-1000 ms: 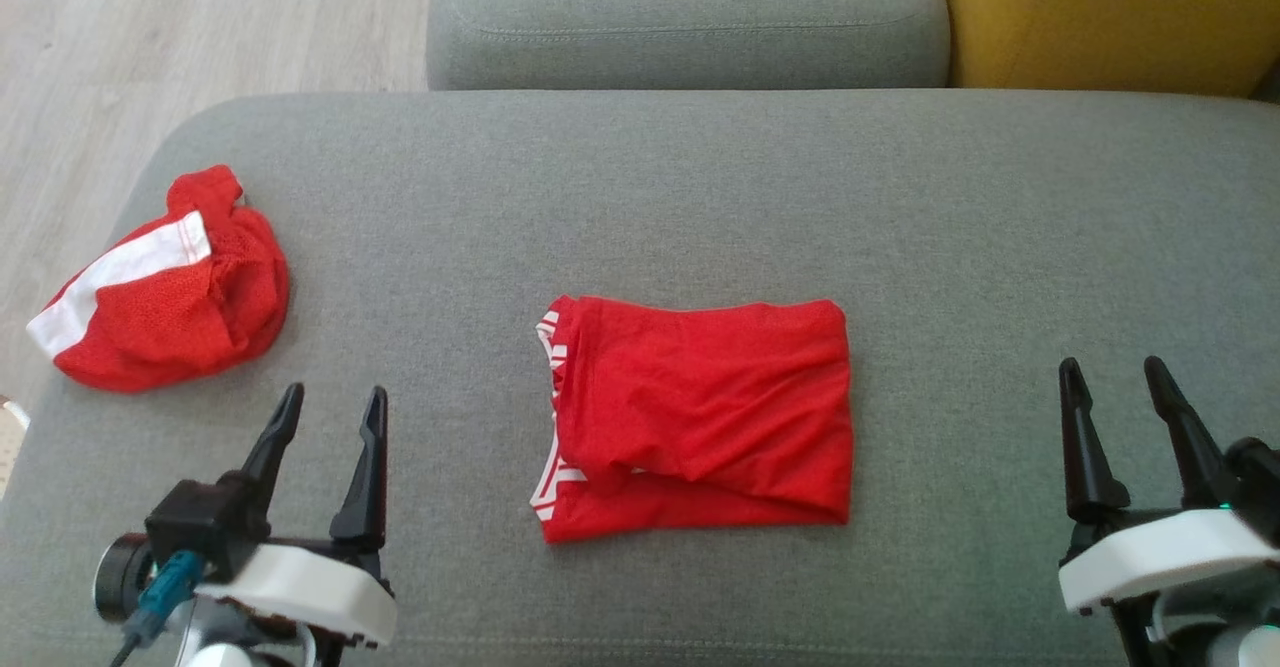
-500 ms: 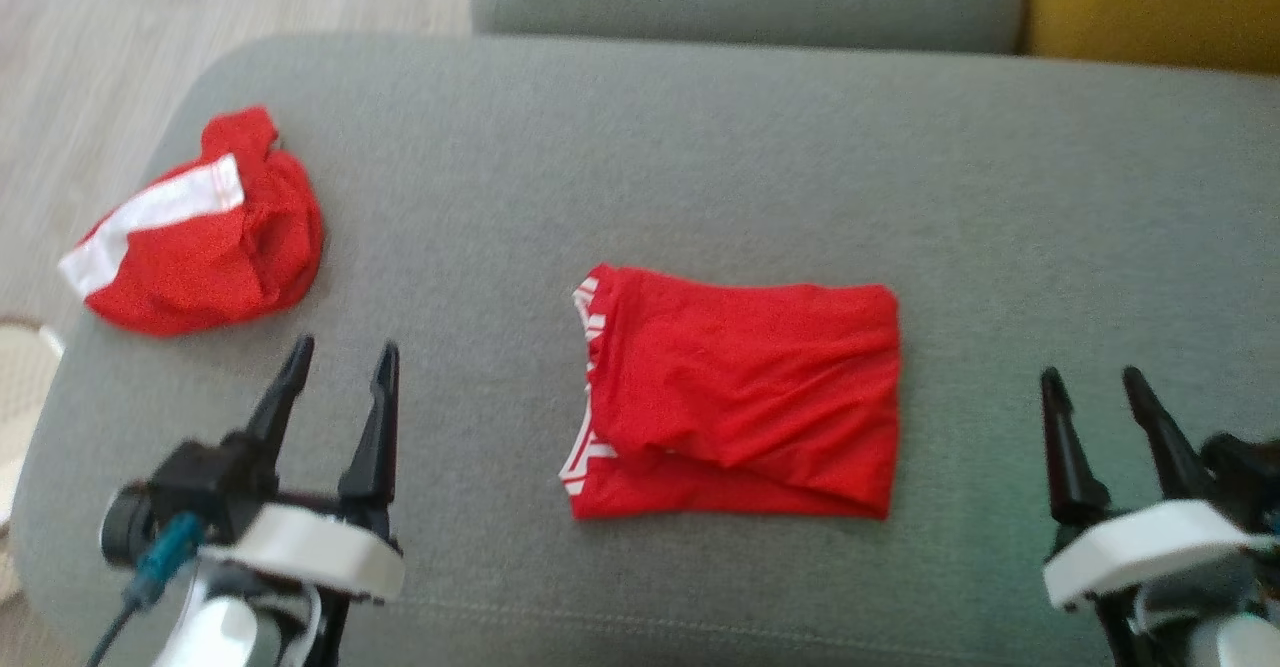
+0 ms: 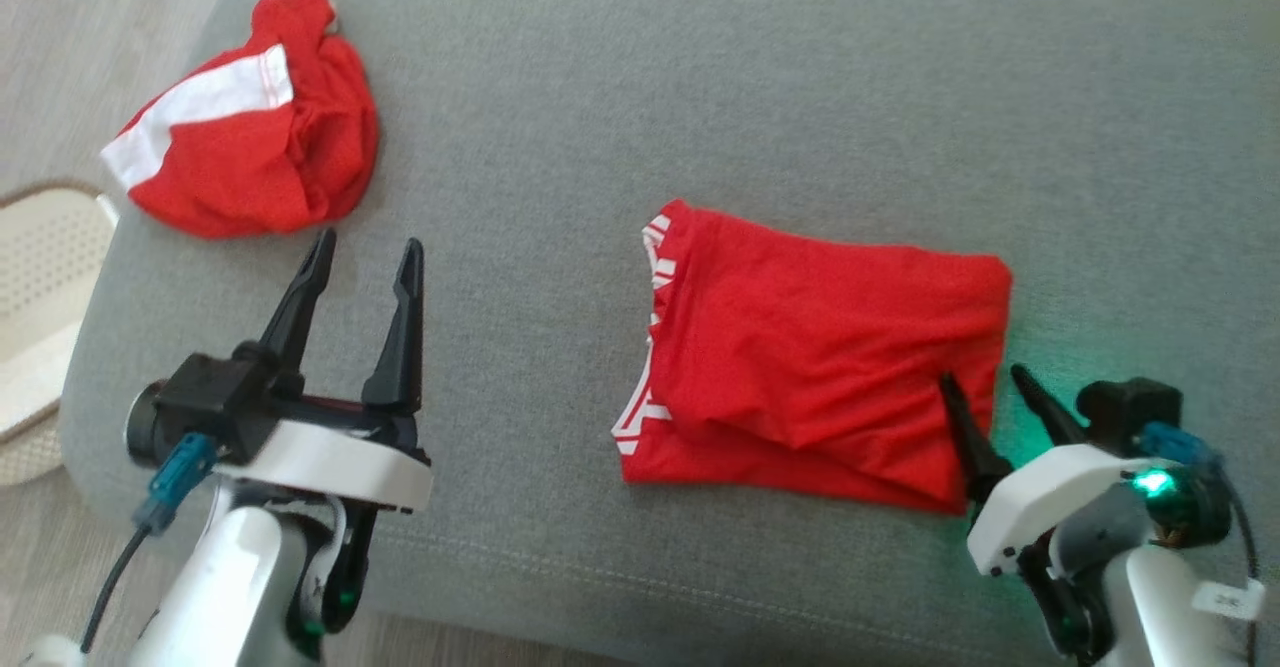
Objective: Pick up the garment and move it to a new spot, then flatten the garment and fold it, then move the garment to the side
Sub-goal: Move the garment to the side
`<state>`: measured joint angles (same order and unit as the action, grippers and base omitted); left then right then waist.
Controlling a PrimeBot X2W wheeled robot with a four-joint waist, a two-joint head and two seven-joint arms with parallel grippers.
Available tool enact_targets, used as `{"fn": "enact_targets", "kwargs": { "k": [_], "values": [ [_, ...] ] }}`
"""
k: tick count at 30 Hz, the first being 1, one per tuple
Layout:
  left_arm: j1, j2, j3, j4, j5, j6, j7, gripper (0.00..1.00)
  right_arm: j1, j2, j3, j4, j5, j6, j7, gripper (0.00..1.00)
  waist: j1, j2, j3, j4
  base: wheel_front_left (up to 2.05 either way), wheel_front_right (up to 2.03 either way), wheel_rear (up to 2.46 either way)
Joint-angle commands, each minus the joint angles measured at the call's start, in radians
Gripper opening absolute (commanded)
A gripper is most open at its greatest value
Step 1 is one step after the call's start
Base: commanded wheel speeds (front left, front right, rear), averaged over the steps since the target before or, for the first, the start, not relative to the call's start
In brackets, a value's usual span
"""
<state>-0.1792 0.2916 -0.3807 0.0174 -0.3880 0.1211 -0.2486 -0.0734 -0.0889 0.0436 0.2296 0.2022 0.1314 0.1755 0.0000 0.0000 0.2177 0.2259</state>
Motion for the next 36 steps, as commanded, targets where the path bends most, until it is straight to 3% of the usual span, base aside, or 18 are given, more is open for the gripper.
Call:
{"fn": "enact_targets", "kwargs": {
  "k": [1, 5, 6, 7, 15, 22, 28, 36],
  "values": [
    [-0.050, 0.012, 0.037, -0.020, 0.011, -0.010, -0.010, 1.00, -0.036, -0.009, 0.028, -0.013, -0.006, -0.001, 0.014, 1.00, 0.0000, 0.0000, 0.017, 0.011, 0.00, 0.00, 0.00],
    [-0.059, 0.000, 0.044, -0.002, 0.016, -0.022, -0.012, 1.00, -0.038, 0.002, 0.034, 0.026, -0.004, -0.001, 0.069, 1.00, 0.0000, 0.0000, 0.024, 0.005, 0.00, 0.00, 0.00],
    [-0.059, -0.001, 0.047, 0.001, 0.018, -0.024, -0.012, 1.00, -0.037, 0.005, 0.037, 0.029, 0.001, -0.001, 0.082, 0.46, 0.0000, 0.0000, 0.024, -0.001, 0.00, 0.00, 0.00],
    [-0.059, -0.002, 0.050, 0.001, 0.020, -0.026, -0.013, 1.00, -0.040, 0.008, 0.045, 0.026, 0.002, -0.001, 0.088, 0.03, 0.0000, 0.0000, 0.024, -0.008, 0.00, 0.00, 0.00],
    [-0.063, -0.009, 0.073, -0.007, 0.042, -0.041, -0.013, 1.00, -0.059, -0.009, 0.081, -0.038, -0.006, -0.001, 0.074, 0.00, 0.0000, 0.0000, 0.014, -0.084, 0.00, 0.00, 0.00],
    [-0.053, -0.007, 0.087, -0.020, 0.052, -0.044, -0.013, 1.00, -0.108, -0.051, 0.041, -0.075, -0.016, -0.001, 0.066, 0.00, 0.0000, 0.0000, 0.013, -0.185, 0.00, 0.00, 0.00],
    [-0.077, -0.003, 0.083, -0.034, 0.060, -0.054, -0.013, 1.00, -0.196, -0.113, -0.099, -0.059, -0.019, -0.001, 0.060, 0.00, 0.0000, 0.0000, 0.054, -0.252, 0.00, 0.00, 0.00],
    [-0.123, -0.001, 0.079, -0.045, 0.068, -0.068, -0.013, 1.00, -0.324, -0.214, -0.312, -0.022, -0.033, -0.001, 0.050, 0.00, 0.0000, 0.0000, 0.147, -0.277, 0.00, 0.00, 0.00]
  ]
}}
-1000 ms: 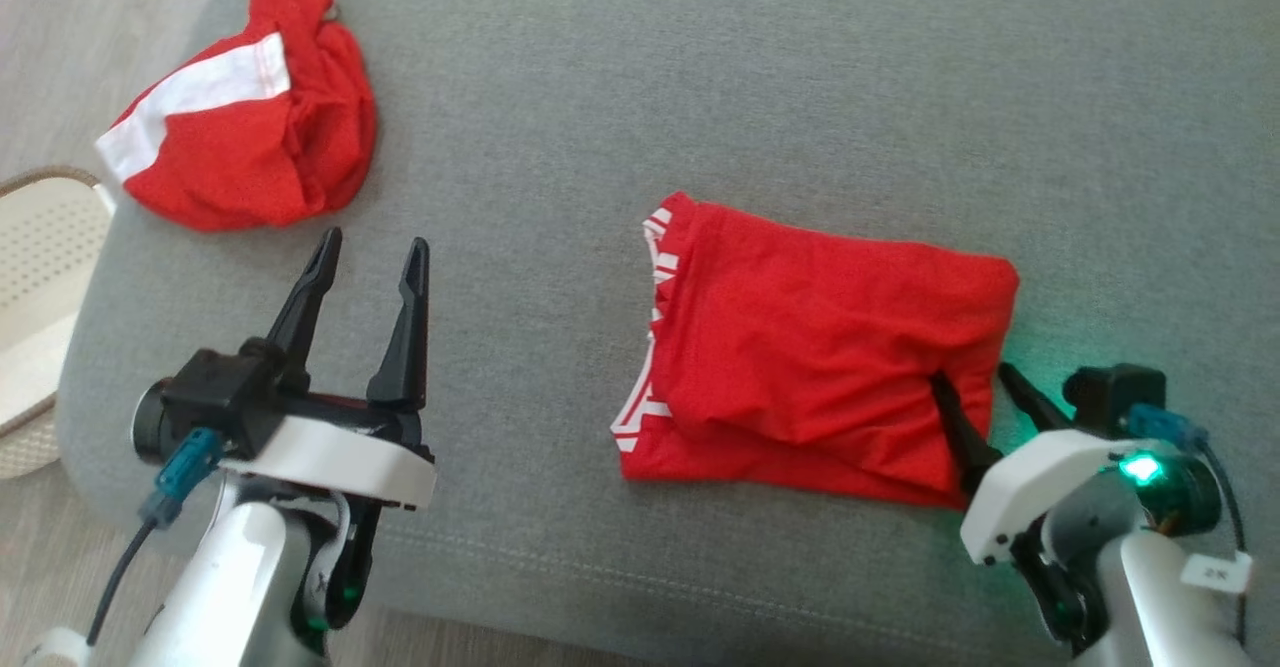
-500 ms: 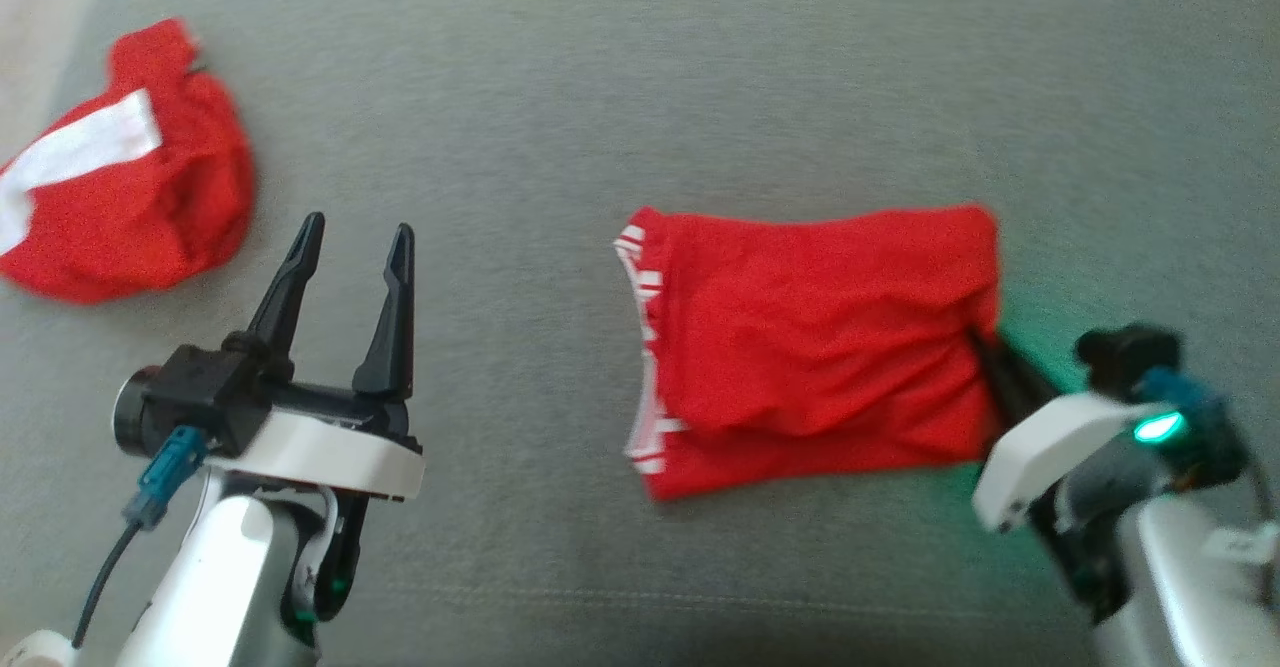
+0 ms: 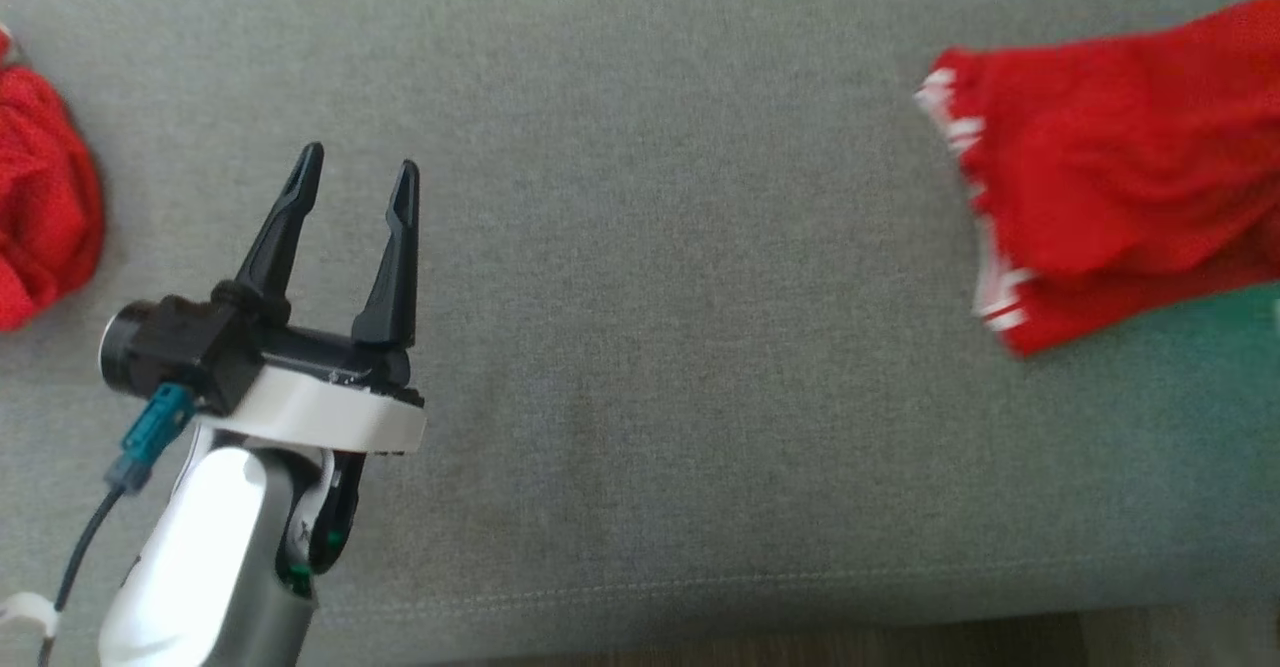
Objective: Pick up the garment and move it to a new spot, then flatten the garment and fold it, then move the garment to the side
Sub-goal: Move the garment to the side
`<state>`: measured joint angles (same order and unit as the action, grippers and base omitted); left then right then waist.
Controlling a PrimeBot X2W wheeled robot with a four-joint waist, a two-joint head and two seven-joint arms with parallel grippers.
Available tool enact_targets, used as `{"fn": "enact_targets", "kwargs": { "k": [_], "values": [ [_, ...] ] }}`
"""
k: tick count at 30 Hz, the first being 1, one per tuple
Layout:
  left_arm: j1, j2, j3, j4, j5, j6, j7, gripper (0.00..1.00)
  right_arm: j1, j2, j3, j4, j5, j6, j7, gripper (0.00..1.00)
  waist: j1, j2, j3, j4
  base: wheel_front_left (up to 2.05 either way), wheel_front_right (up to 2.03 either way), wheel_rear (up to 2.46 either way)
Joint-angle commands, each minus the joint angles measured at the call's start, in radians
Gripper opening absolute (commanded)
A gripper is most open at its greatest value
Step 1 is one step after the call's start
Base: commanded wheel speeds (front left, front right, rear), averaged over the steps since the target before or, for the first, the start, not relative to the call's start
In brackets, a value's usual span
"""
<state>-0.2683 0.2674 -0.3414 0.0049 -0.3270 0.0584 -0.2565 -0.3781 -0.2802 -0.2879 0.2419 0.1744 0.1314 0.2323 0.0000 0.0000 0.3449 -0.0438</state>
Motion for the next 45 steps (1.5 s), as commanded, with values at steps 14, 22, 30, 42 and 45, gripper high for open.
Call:
{"fn": "enact_targets", "kwargs": {
  "k": [14, 22, 30, 42, 45],
  "values": [
    [-0.088, 0.028, 0.046, -0.035, 0.019, -0.032, -0.005, 1.00, -0.120, -0.052, -0.154, 0.002, -0.030, -0.001, 0.006, 0.00, 0.0000, 0.0000, 0.140, 0.004, 0.00, 0.00, 0.00],
    [-0.118, 0.030, 0.045, -0.030, 0.026, -0.047, -0.005, 1.00, -0.175, -0.039, -0.147, 0.089, -0.082, -0.001, -0.007, 0.00, 0.0000, 0.0000, 0.181, 0.014, 0.00, 0.00, 0.00],
    [-0.114, 0.017, 0.052, -0.012, 0.027, -0.056, -0.005, 1.00, -0.187, -0.001, -0.177, 0.136, -0.131, -0.001, -0.071, 1.00, 0.0000, 0.0000, 0.159, 0.014, 0.00, 0.00, 0.00],
    [-0.031, 0.016, 0.081, 0.012, 0.028, -0.040, -0.005, 1.00, -0.052, 0.083, -0.173, -0.053, -0.127, -0.001, -0.158, 1.00, 0.0000, 0.0000, 0.031, -0.006, 0.00, 0.00, 0.00],
    [0.001, 0.018, 0.093, 0.015, 0.023, -0.030, -0.005, 1.00, 0.015, 0.120, -0.107, -0.125, -0.111, -0.001, -0.161, 1.00, 0.0000, 0.0000, -0.009, -0.005, 0.00, 0.00, 0.00]
  ]
}}
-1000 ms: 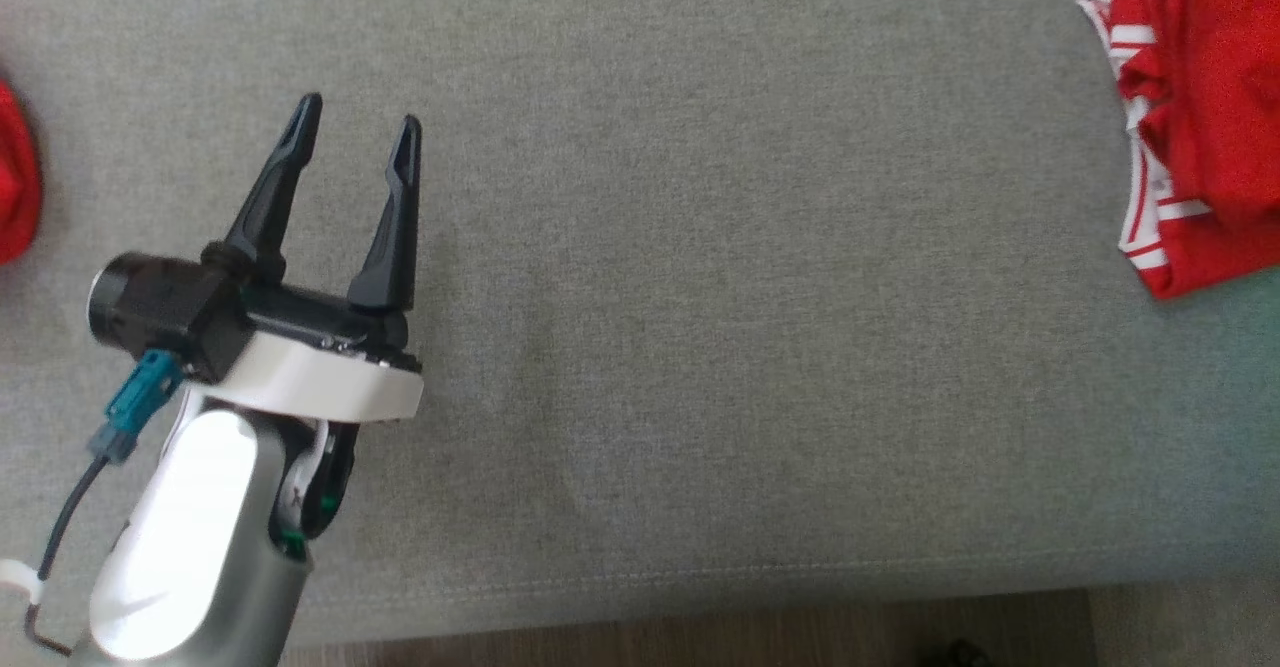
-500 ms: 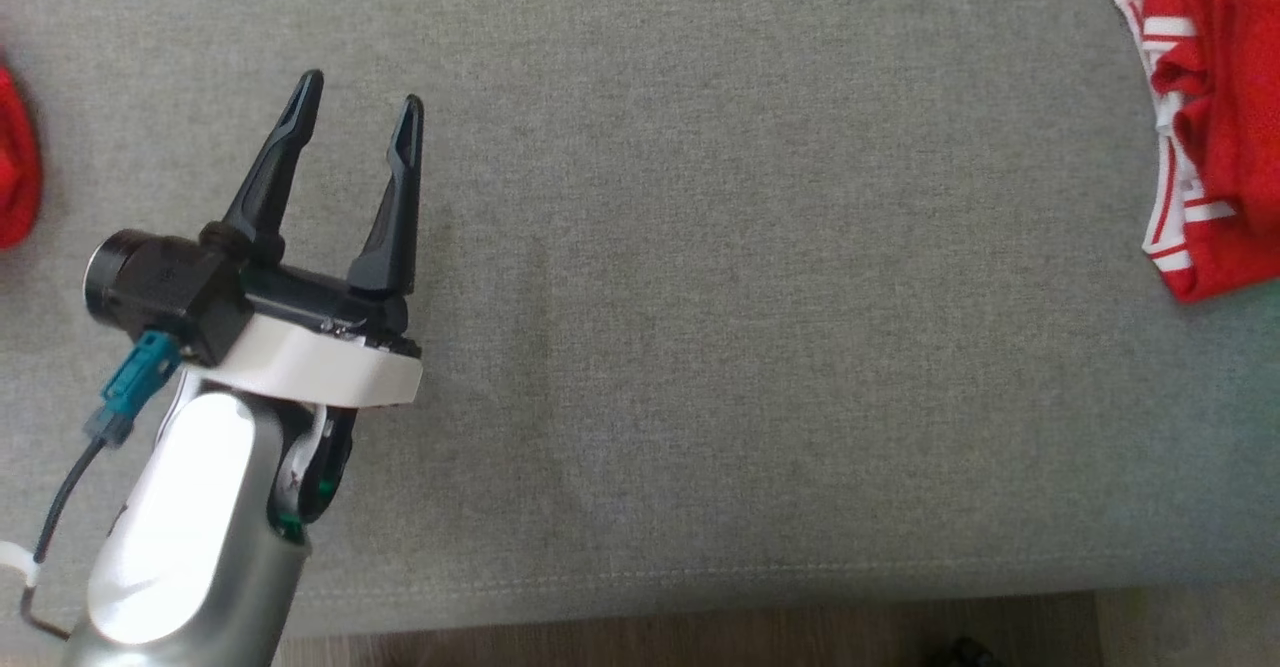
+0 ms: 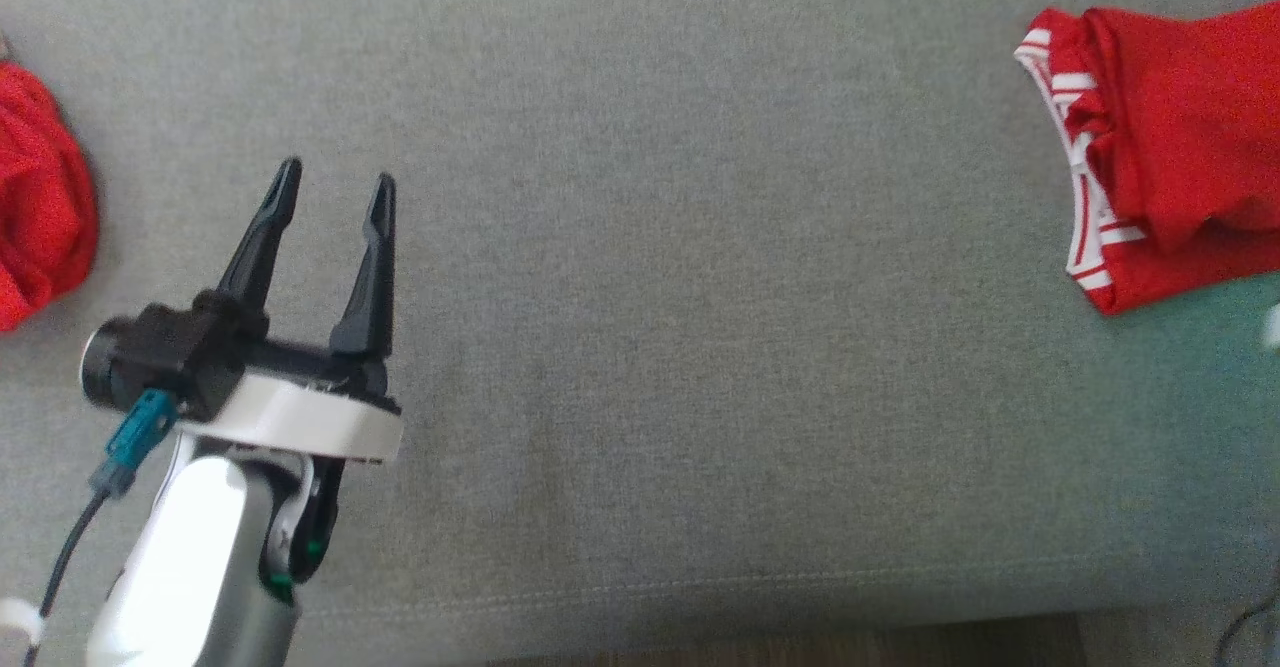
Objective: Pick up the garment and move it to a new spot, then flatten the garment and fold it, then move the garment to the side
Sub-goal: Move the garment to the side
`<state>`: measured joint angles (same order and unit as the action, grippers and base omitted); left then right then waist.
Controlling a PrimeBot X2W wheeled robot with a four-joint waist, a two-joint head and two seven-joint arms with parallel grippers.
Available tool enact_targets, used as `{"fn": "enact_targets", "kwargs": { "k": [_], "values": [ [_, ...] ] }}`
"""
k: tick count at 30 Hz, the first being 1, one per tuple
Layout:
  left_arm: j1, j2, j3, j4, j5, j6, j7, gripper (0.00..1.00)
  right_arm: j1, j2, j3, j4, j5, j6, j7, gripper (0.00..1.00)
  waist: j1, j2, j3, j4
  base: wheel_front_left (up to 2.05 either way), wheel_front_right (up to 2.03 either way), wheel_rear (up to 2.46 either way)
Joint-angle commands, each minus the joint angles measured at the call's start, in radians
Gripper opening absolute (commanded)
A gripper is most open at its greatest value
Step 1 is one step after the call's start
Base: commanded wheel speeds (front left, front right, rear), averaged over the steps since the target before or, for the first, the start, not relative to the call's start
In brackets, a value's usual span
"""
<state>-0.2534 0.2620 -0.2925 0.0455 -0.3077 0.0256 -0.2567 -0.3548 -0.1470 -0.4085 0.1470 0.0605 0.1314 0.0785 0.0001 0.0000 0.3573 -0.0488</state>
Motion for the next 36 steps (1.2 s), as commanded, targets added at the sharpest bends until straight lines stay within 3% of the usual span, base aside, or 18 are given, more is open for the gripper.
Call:
{"fn": "enact_targets", "kwargs": {
  "k": [1, 9, 16, 36],
  "values": [
    [-0.002, 0.025, 0.048, -0.025, 0.002, 0.006, -0.005, 1.00, 0.014, 0.003, 0.040, -0.057, 0.004, -0.001, -0.009, 1.00, -0.0001, 0.0000, -0.034, 0.000, 0.00, 0.00, 0.00],
    [0.070, 0.027, 0.063, -0.026, -0.015, 0.030, -0.003, 1.00, 0.143, 0.077, 0.256, -0.163, 0.038, -0.001, -0.025, 1.00, -0.0001, 0.0000, -0.117, 0.031, 0.00, 0.00, 0.00],
    [0.111, 0.032, 0.072, -0.029, -0.028, 0.047, 0.003, 1.00, 0.199, 0.094, 0.367, -0.175, 0.057, -0.001, -0.044, 1.00, -0.0001, 0.0000, -0.170, 0.066, 0.00, 0.00, 0.00],
    [0.237, 0.044, 0.054, -0.037, -0.035, 0.083, 0.030, 1.00, 0.325, 0.097, 0.407, -0.150, 0.115, -0.001, -0.056, 1.00, -0.0001, 0.0000, -0.311, 0.086, 0.00, 0.00, 0.00]
  ]
}}
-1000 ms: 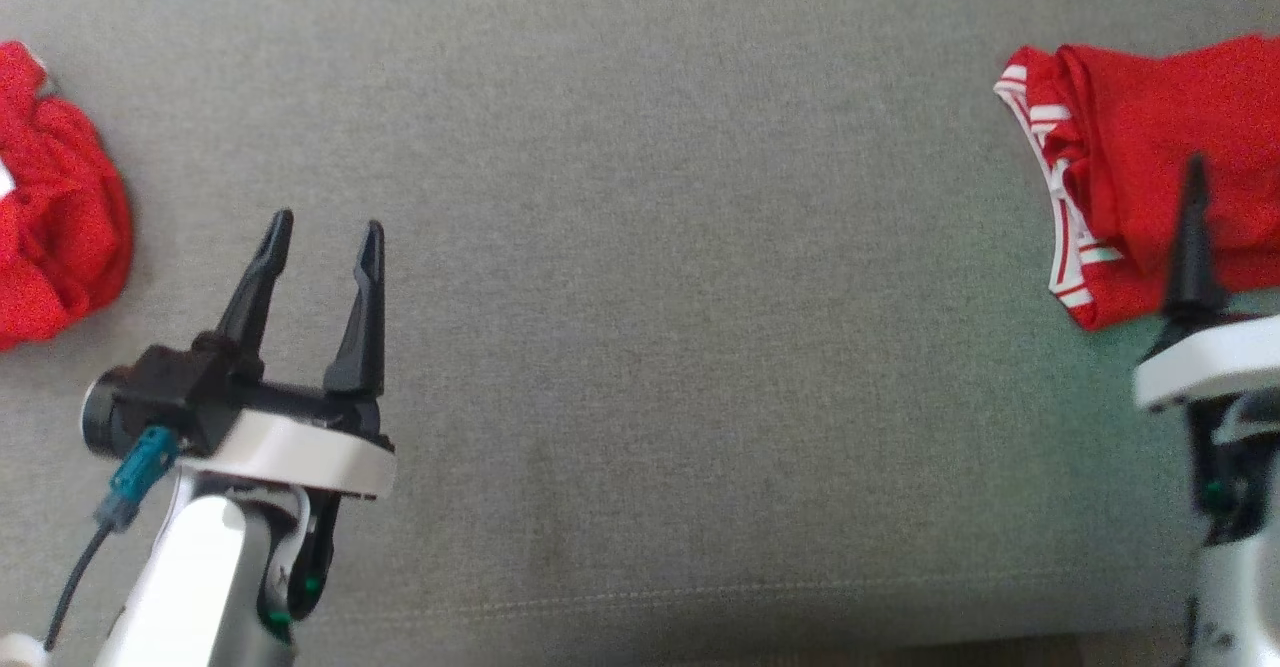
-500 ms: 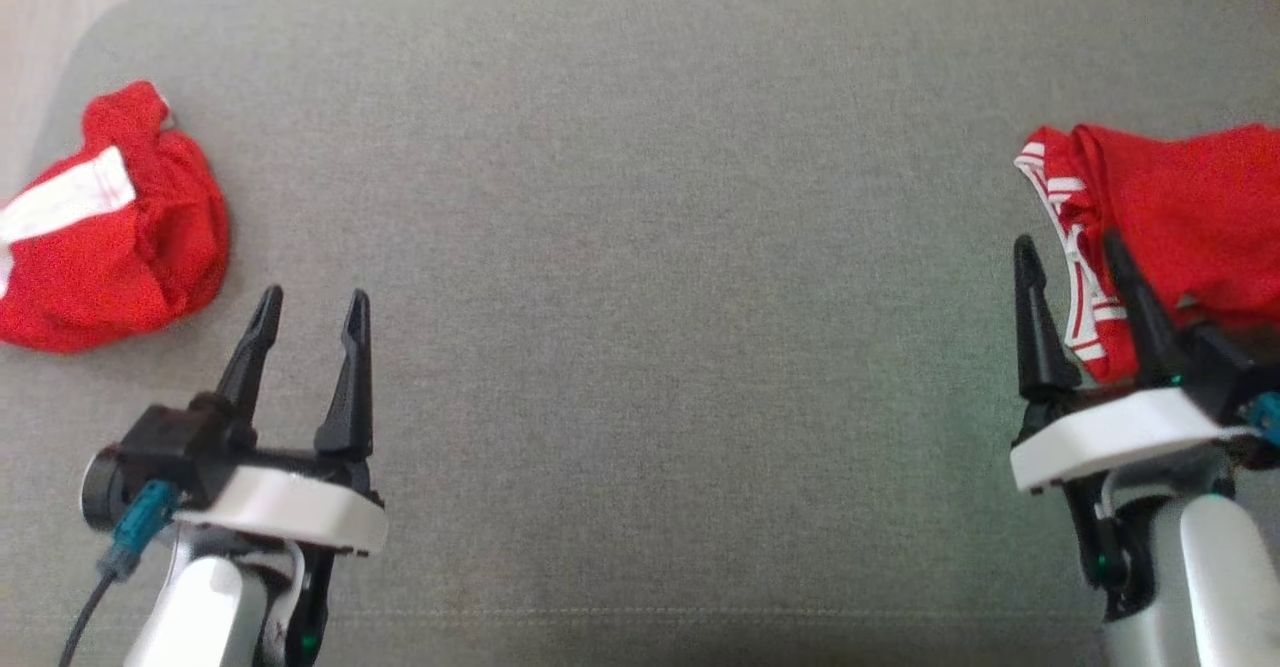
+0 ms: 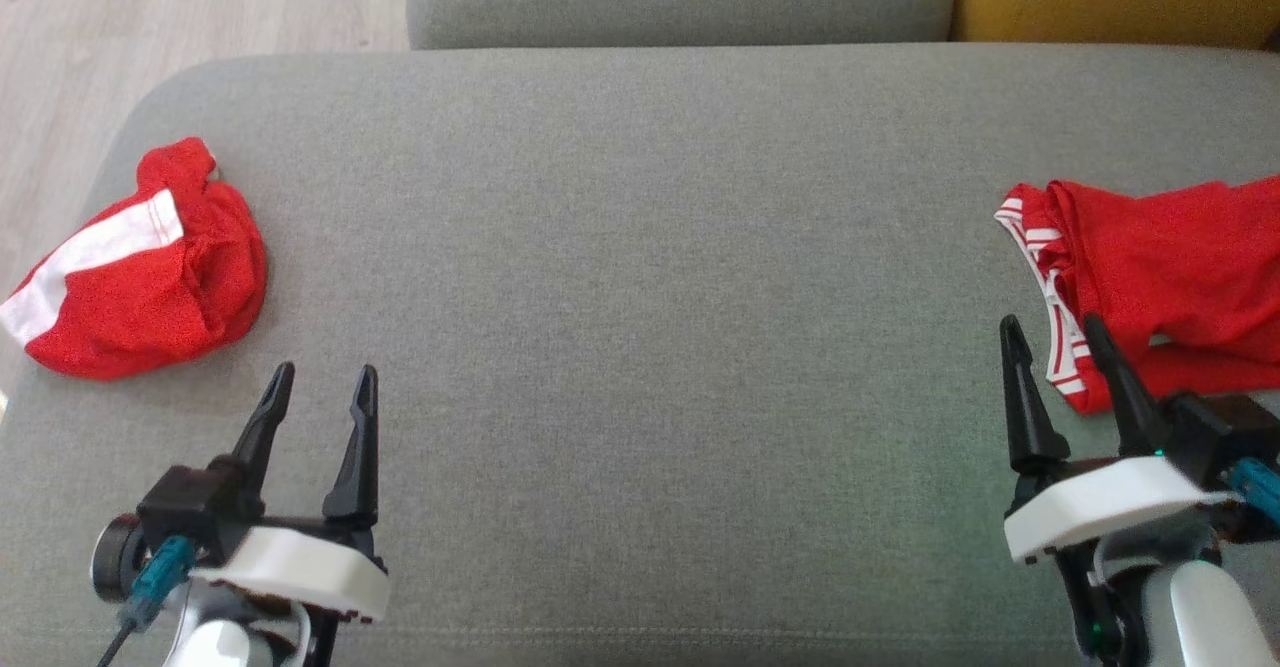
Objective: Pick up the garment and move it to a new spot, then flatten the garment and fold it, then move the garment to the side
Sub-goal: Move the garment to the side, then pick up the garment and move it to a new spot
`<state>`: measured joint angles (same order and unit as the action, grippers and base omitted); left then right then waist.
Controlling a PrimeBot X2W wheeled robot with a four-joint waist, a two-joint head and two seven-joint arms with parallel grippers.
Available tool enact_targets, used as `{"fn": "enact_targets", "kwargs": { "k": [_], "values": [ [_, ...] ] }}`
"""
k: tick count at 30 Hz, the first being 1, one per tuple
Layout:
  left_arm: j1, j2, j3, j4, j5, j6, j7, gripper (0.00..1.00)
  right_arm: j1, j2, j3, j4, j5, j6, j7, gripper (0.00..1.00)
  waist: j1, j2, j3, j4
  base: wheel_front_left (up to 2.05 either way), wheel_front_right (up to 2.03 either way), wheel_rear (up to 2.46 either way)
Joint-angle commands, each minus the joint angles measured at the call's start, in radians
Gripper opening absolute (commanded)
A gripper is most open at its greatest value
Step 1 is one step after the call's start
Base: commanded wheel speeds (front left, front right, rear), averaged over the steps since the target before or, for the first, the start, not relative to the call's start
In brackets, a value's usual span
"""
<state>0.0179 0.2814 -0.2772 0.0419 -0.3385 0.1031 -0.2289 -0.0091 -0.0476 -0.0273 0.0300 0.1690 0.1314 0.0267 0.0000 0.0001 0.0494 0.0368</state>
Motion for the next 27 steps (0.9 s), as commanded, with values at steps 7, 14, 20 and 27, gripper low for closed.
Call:
{"fn": "enact_targets", "kwargs": {
  "k": [7, 14, 20, 27],
  "values": [
    [-0.017, 0.032, 0.027, -0.042, -0.002, 0.010, 0.011, 1.00, 0.014, -0.003, 0.015, -0.051, -0.005, -0.001, 0.004, 1.00, 0.0000, -0.0001, -0.022, 0.004, 0.00, 0.00, 0.00],
    [-0.011, 0.037, 0.023, -0.050, -0.003, 0.015, 0.016, 1.00, 0.029, -0.003, 0.015, -0.069, -0.013, -0.001, 0.012, 1.00, 0.0000, -0.0001, -0.027, -0.001, 0.00, 0.00, 0.00],
    [-0.010, 0.039, 0.020, -0.055, -0.005, 0.019, 0.016, 1.00, 0.029, -0.003, 0.016, -0.076, -0.016, -0.001, 0.014, 1.00, 0.0000, -0.0001, -0.025, -0.004, 0.00, 0.00, 0.00],
    [-0.019, 0.039, 0.015, -0.058, -0.007, 0.023, 0.017, 1.00, 0.025, -0.003, 0.010, -0.080, -0.018, -0.001, 0.015, 1.00, 0.0000, -0.0001, -0.019, 0.000, 0.00, 0.00, 0.00]
  ]
}}
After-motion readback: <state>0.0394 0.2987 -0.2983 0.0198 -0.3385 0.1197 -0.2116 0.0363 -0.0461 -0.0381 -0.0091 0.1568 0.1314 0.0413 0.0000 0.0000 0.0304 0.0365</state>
